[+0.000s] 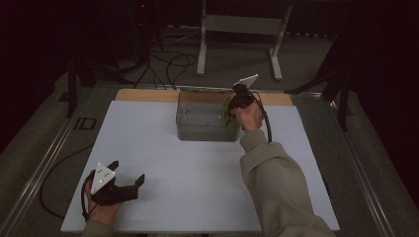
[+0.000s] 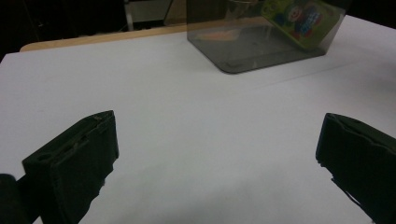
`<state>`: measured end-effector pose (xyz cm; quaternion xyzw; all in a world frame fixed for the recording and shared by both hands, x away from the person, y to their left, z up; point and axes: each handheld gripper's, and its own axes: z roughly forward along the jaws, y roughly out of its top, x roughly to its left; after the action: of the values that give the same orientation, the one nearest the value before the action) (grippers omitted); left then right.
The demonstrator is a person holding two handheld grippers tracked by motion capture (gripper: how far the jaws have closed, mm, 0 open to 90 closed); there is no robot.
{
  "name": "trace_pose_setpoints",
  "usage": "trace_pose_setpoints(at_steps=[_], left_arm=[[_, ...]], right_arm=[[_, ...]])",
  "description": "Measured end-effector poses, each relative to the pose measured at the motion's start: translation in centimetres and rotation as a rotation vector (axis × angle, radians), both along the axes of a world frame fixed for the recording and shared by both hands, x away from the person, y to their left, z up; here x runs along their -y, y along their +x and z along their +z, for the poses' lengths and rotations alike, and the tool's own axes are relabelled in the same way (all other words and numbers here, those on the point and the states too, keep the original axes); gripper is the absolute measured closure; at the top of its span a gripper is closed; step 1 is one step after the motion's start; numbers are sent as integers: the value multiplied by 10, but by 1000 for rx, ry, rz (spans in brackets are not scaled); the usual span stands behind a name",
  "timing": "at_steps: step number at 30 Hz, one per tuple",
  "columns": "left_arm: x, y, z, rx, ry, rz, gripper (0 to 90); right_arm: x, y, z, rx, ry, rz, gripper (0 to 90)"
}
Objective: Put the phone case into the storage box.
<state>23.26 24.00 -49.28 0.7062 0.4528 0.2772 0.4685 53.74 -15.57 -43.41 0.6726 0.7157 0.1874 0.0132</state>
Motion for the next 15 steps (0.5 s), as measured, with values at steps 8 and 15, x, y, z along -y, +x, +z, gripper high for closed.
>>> trace_pose_setpoints(at_steps=[8, 15], left_arm=[[0, 0, 0, 1, -2, 3, 3], [0, 0, 0, -1, 1, 3, 2]], right_arm=[[-1, 0, -1, 7, -12, -10, 771], [-5, -2, 0, 28, -56, -3, 757]])
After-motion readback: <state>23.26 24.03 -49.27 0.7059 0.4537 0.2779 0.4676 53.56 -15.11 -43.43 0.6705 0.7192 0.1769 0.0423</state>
